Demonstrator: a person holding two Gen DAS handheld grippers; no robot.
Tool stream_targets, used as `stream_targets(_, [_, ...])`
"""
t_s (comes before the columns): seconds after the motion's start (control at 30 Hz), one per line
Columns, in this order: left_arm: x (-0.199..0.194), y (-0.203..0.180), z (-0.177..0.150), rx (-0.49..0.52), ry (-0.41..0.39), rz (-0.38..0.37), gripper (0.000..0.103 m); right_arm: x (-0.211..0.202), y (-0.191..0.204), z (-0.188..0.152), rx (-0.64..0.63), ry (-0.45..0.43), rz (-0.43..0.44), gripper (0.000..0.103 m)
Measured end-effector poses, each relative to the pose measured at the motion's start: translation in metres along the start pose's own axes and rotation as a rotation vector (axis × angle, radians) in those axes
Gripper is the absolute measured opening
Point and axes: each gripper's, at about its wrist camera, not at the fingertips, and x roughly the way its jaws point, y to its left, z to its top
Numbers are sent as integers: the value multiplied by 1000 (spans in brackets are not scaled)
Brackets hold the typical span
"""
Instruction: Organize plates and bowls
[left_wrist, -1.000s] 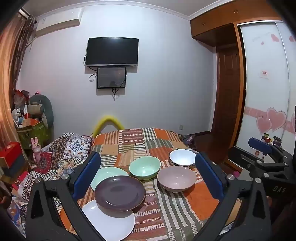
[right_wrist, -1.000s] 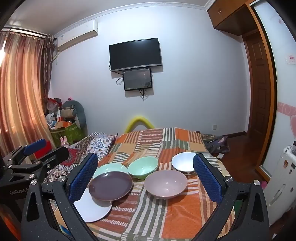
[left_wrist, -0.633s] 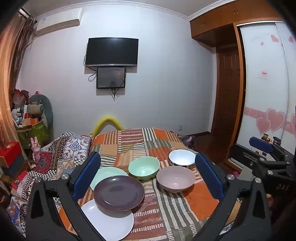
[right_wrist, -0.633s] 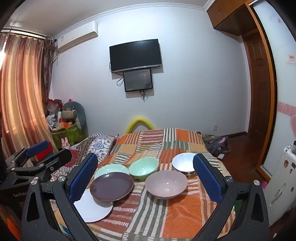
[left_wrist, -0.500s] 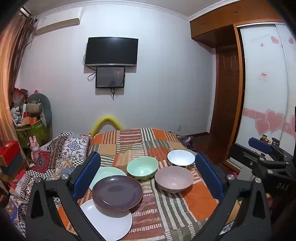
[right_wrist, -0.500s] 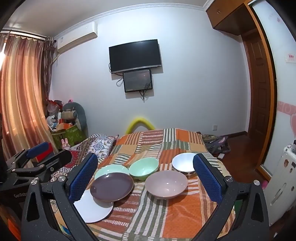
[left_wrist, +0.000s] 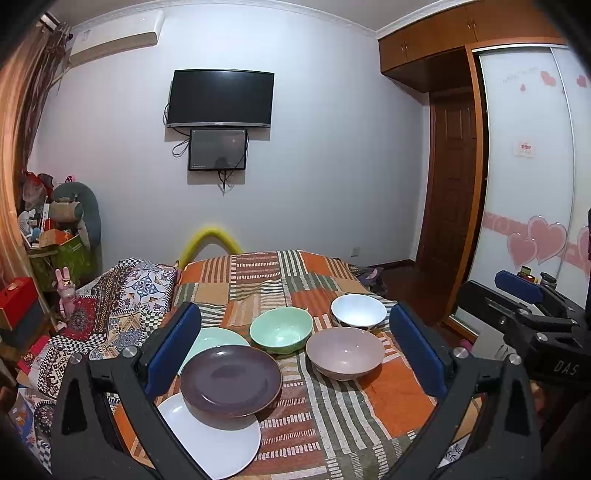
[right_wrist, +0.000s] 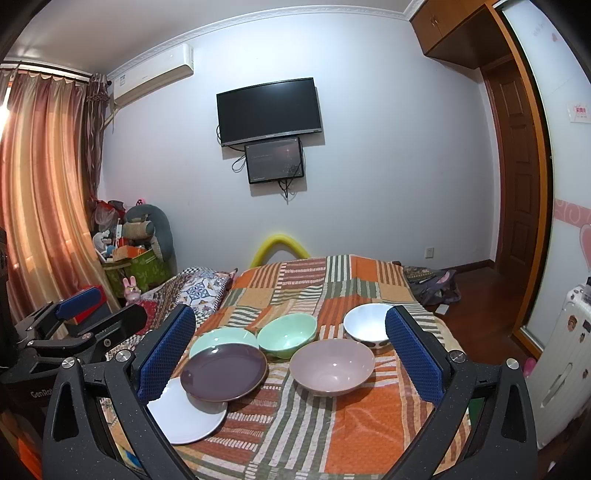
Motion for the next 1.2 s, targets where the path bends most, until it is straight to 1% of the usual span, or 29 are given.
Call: stream_targets(1.2, [0,5,-2,-34,2,-2,103,0,5,-3,-5,4,2,103])
